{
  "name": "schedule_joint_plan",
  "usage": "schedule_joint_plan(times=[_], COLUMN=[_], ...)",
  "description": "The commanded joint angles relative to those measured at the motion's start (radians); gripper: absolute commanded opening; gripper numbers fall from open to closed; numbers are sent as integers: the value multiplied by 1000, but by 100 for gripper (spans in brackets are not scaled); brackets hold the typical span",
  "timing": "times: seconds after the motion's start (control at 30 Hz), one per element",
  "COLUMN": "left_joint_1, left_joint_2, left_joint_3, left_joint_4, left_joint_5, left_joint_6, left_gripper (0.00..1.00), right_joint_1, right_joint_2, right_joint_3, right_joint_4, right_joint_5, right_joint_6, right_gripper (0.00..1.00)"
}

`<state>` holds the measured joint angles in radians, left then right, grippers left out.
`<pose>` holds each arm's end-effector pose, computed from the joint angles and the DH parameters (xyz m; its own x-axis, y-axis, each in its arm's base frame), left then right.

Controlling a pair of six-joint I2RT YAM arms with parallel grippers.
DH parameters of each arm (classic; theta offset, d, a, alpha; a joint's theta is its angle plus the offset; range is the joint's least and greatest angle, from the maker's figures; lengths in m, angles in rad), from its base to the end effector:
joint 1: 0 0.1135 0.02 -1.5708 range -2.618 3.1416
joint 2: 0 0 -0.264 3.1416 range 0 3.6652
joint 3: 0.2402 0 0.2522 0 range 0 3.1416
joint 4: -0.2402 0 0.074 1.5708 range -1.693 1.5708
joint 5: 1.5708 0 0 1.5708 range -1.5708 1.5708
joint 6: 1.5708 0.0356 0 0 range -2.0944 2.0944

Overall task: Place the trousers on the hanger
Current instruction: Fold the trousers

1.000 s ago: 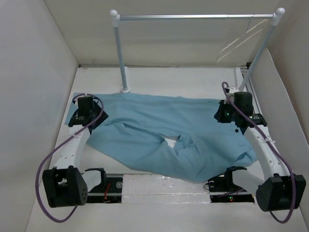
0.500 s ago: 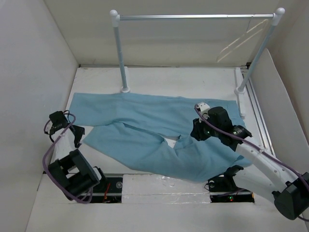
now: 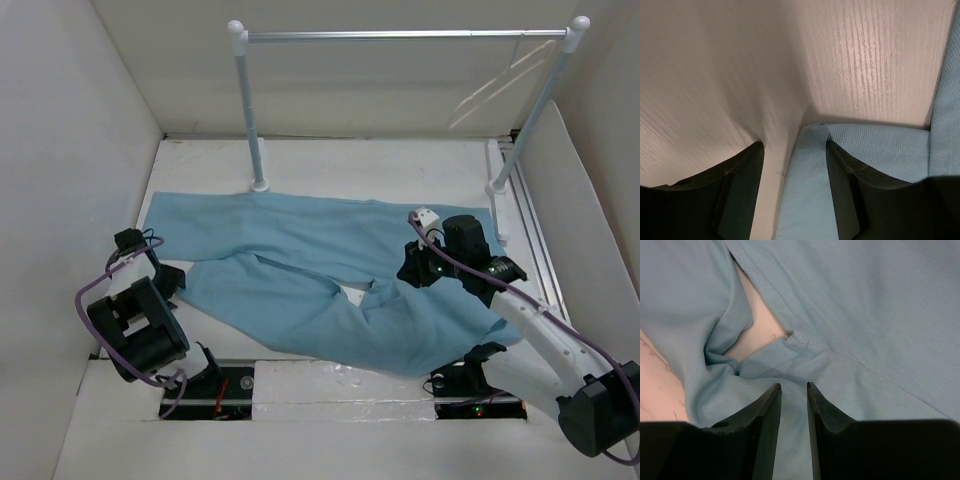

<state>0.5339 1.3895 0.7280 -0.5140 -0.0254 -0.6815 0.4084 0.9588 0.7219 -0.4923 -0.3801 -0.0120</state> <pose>0.2102 0.1253 0.1689 -0.2912 -0.9037 -0.3138 -0.9021 0.3686 -0.2244 0.1786 0.0917 0.2591 -0.6040 -0.2735 -0.7486 -0.6300 0.7392 0.2382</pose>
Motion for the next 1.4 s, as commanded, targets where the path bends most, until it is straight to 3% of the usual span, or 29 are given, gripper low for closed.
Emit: schedule_joint_plan(times=[0.0, 0.17, 0.23, 0.3, 0.4, 0.8, 1.1, 1.2, 1.37], left_joint_1=[-14, -178, -202, -203, -203, -203, -203, -244, -333], left_joint_2=[31, 127, 149, 140, 89, -355, -492, -541, -656], left_joint_3=[7, -16, -27, -45, -18, 303, 401, 447, 346], left_joint_4=[26, 72, 91, 104, 59, -247, -365, -409, -359], left_joint_5=[-25, -85, -91, -93, -137, -268, -251, -287, -255], left_joint_6=[14, -38, -66, -66, -66, -32, -27, 8, 11], left_gripper=[48, 46, 26, 0, 0, 0, 0, 0, 0], right_joint_1=[-3, -3, -3, 7, 7, -52, 17, -38, -227], right_joint_2=[3, -6, -14, -22, -38, -43, 34, 28, -6], right_joint_3=[33, 57, 65, 71, 77, 73, 65, 57, -1], right_joint_4=[54, 37, 32, 17, -9, -115, -89, -104, -117], right_joint_5=[-48, -42, -39, -29, -5, 12, -6, -20, -26], right_joint_6=[-20, -5, 4, 7, 10, 0, 55, 73, 159], right_gripper=[33, 33, 33, 33, 34, 68, 73, 73, 72])
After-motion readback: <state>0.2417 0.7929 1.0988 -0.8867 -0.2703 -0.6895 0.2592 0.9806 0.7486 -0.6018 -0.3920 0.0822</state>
